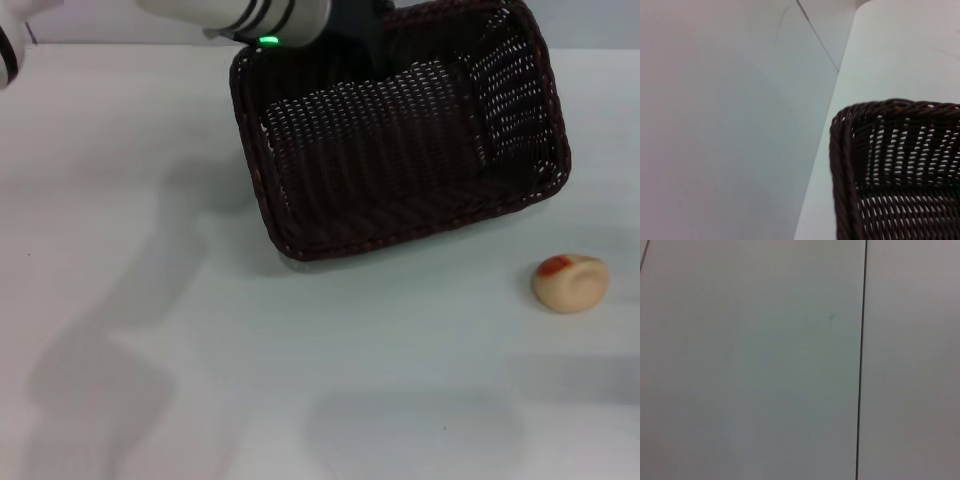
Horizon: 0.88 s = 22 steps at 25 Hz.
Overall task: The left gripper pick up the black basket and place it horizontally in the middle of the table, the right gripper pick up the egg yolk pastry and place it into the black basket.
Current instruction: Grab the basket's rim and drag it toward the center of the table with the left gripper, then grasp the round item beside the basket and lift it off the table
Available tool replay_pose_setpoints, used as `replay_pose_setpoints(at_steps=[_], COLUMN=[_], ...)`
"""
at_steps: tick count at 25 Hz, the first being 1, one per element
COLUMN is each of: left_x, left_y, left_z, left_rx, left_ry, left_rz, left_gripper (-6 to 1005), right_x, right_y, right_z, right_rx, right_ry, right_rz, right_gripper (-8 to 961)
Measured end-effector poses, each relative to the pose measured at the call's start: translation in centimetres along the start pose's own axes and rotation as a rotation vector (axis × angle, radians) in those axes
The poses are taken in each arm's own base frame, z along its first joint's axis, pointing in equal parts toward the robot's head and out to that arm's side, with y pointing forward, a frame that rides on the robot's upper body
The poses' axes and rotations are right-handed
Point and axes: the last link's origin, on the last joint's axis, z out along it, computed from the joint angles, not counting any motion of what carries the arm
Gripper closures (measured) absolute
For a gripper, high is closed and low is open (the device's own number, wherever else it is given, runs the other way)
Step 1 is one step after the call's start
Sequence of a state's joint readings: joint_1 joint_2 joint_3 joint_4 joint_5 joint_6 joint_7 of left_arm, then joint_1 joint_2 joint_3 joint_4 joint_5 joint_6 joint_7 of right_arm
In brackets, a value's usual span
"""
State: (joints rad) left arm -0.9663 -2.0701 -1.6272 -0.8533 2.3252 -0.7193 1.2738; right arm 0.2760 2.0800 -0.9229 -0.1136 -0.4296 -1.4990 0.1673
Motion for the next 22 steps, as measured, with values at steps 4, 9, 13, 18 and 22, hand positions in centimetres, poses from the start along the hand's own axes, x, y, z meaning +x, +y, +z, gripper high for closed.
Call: replay_pose_setpoints(at_steps=[4, 9, 13, 18, 22], left_x=[0.0, 0.2, 0.4, 0.1, -0.7], left_y=[1.1, 0.7, 0.3, -0.9, -1.7], left_z=[0.6, 0.4, -0.2, -1.9, -4.3], left_rx=[-0.012, 0.052, 0.094, 0.279, 0.497], left_ry=[-0.015, 0.023, 0.055, 0.151, 0.247], left_rz=[0.060, 0.047, 0.031, -0.029, -0.124], left_gripper=[504, 354, 221, 186, 186], right_x=[0.0, 0.0, 0.1, 0.0, 0.0], right_y=[0.0, 0.0, 0.0, 0.0, 0.0], right_z=[0.0, 0.0, -0.1, 0.0, 0.0], right_rx=[-0.001, -0.001, 0.000, 0.000, 0.000], right_ry=[0.000, 0.001, 0.004, 0.001, -0.002], right_rz=[0.000, 0.001, 0.001, 0.002, 0.003], right_gripper=[260, 260, 260, 260, 260])
